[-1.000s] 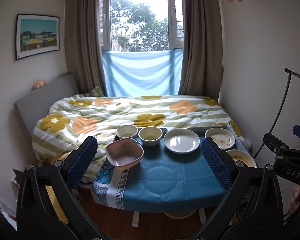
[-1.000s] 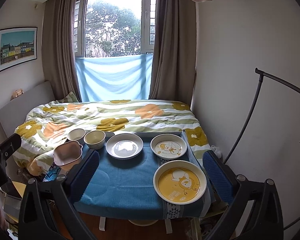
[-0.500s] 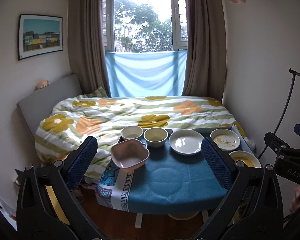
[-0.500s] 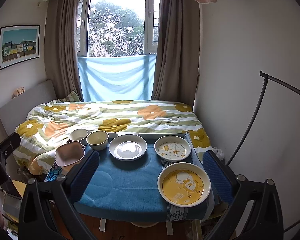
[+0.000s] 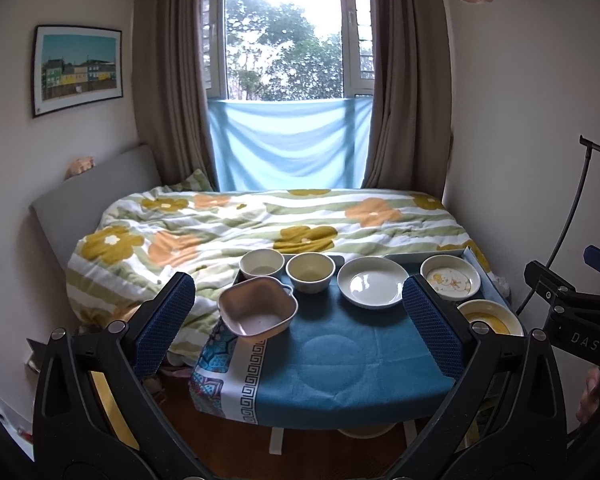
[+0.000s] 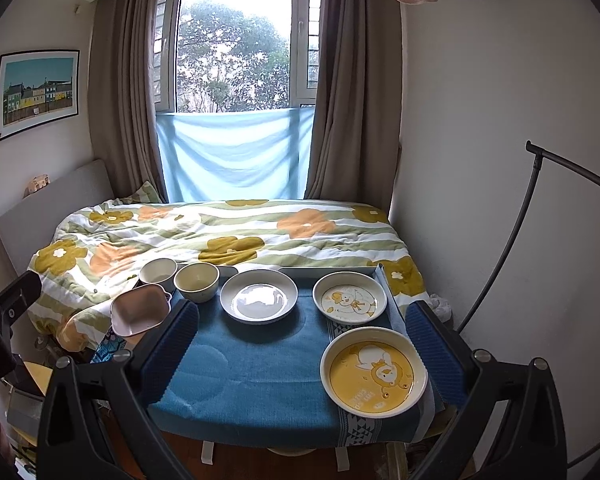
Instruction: Organize plates and bowls
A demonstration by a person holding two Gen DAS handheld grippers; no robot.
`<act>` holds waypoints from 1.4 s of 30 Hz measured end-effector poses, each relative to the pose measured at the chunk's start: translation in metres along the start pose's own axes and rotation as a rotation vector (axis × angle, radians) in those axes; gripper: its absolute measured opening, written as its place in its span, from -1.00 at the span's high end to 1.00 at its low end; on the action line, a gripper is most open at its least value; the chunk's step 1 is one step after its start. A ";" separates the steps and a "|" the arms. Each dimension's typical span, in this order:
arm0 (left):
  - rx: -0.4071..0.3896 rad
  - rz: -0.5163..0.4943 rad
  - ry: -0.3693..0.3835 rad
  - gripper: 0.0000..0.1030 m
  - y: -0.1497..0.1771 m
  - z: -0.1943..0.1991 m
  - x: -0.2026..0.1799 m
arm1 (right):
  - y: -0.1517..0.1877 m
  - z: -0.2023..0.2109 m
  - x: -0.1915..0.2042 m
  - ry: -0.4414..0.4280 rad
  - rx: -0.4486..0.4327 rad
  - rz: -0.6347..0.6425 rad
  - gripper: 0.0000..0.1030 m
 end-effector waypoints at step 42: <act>0.402 -0.232 0.526 -0.99 0.057 -0.184 -0.183 | 0.112 -0.096 -0.177 -0.001 0.256 -0.461 -0.67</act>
Point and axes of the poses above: each gripper's, at about its wrist camera, not at the fingertips, and z roughly against the way its jaws point, x to its left, y to its underside, the point moved 5 cm from there along -z, roughly the way its jaws point, and after that the axes turned 5 degrees about -y, right-handed, at the moved point
